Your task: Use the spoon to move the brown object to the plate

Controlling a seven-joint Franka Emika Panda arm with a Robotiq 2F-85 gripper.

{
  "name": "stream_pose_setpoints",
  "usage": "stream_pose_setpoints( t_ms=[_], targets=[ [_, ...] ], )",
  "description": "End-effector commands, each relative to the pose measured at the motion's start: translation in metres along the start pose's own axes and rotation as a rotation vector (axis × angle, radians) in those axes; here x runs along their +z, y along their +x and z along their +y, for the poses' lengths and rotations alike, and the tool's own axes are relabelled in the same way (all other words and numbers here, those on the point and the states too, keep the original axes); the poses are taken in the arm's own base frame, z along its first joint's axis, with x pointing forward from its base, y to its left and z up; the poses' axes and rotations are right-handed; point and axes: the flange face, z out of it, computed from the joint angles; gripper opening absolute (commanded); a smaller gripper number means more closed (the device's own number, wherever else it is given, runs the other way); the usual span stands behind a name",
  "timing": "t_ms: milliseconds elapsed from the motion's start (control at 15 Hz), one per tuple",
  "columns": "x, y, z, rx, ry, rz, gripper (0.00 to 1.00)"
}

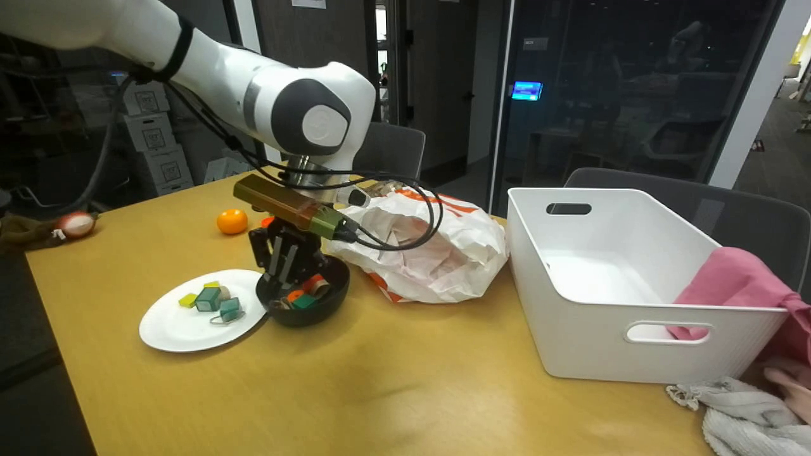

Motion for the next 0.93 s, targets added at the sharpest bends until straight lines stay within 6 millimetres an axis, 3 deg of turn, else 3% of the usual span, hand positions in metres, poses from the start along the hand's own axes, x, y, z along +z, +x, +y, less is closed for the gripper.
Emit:
stream_pose_setpoints(
  t_ms=[0,200,867],
  targets=[
    [-0.025,-0.014,-0.016,-0.062,-0.074,0.059,0.09],
    [-0.027,-0.009,-0.015,-0.059,-0.152,0.068,0.09],
    [0.005,0.015,0.002,-0.036,-0.41,-0.008,0.09]
  ],
)
